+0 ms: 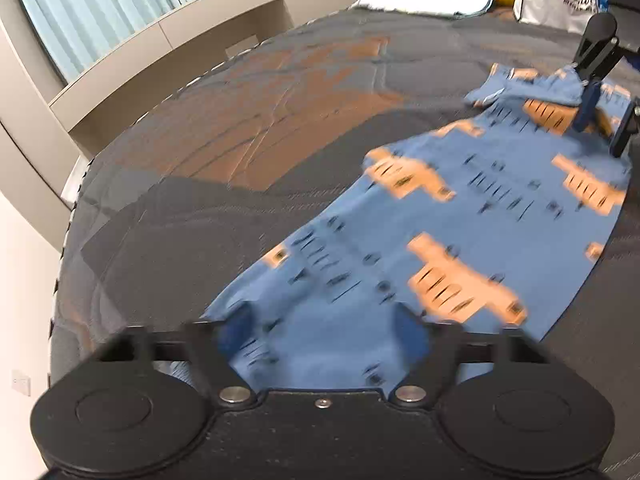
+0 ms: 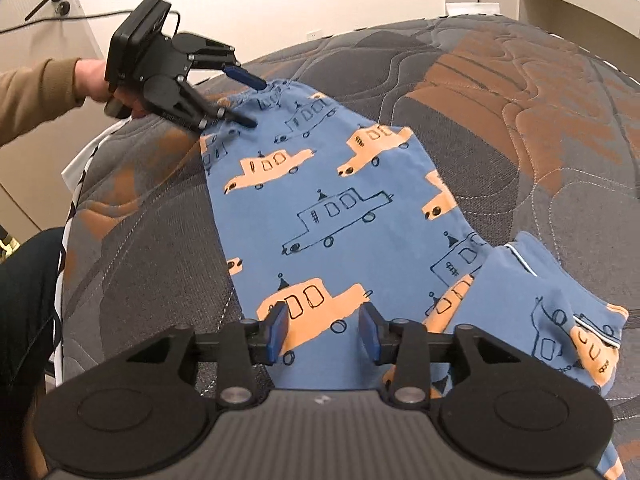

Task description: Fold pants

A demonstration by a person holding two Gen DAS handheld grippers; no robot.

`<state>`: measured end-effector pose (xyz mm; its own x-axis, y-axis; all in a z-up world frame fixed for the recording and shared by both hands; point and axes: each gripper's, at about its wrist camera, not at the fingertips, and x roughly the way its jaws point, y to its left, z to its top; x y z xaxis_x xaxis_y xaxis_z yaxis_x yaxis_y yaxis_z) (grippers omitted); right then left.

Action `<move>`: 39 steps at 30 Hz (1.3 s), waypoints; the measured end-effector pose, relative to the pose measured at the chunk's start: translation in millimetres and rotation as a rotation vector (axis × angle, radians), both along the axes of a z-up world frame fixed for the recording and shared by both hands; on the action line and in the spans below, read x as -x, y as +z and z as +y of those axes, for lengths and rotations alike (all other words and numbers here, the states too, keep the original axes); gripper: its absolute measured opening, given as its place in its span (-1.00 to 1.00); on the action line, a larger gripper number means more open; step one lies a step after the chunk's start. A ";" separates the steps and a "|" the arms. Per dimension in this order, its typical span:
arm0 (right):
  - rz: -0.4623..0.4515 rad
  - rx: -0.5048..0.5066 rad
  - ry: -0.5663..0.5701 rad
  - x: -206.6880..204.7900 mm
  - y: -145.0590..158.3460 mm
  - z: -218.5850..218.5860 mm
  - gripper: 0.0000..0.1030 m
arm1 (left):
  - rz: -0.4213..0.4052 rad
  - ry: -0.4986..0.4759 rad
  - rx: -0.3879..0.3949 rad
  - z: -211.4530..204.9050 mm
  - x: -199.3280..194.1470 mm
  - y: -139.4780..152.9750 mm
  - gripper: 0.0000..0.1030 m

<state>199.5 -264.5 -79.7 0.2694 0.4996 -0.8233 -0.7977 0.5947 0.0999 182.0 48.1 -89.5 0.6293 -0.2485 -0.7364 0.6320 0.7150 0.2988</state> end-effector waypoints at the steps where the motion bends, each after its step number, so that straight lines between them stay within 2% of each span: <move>1: -0.005 -0.006 -0.003 1.2 1.9 -1.5 0.15 | -0.010 -0.008 0.013 -6.4 2.6 2.5 0.93; 2: -0.008 -0.010 -0.005 2.6 4.0 -3.5 0.26 | -0.020 -0.017 0.022 -12.3 5.1 4.9 0.99; 8: -0.034 -0.021 -0.036 8.6 17.3 -13.3 0.73 | -0.045 -0.062 0.043 -54.7 10.6 15.4 0.99; 12: -0.056 -0.013 -0.048 11.4 29.4 -25.1 0.78 | -0.026 -0.094 0.090 -79.8 15.9 21.5 0.99; 18: -0.083 0.040 -0.105 4.0 50.8 -62.1 0.81 | 0.064 -0.141 0.226 -119.5 25.4 22.1 0.99; 24: -0.132 0.094 -0.214 -32.3 68.1 -84.4 0.84 | 0.124 -0.193 0.306 -167.2 32.1 10.9 0.99; 27: -0.114 0.130 -0.225 -62.7 66.1 -80.8 0.83 | 0.144 -0.215 0.326 -187.5 36.7 3.1 0.99; 30: -0.088 0.148 -0.207 -92.4 58.5 -69.5 0.76 | 0.161 -0.227 0.344 -196.7 40.5 -2.9 0.99; 33: -0.059 0.171 -0.170 -118.7 46.6 -51.2 0.55 | 0.184 -0.223 0.363 -198.4 40.9 -10.2 0.99; 34: -0.046 0.185 -0.153 -127.0 41.5 -44.0 0.39 | 0.193 -0.220 0.367 -198.4 40.4 -12.6 0.99; 35: -0.033 0.203 -0.131 -133.8 35.6 -36.6 0.10 | 0.199 -0.218 0.371 -198.1 40.3 -14.5 0.99; 37: -0.004 0.248 -0.083 -144.3 24.2 -23.6 -0.35 | 0.207 -0.219 0.381 -195.4 40.2 -16.8 0.99; 39: 0.022 0.277 -0.045 -151.2 14.6 -13.8 -0.36 | 0.207 -0.222 0.390 -192.7 40.3 -18.3 0.99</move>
<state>350.7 -278.3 -65.1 0.2668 0.2429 -0.9326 -0.7697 0.6361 -0.0545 141.7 -144.5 -107.8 0.3799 -0.6418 -0.6662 0.7996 0.5899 -0.1123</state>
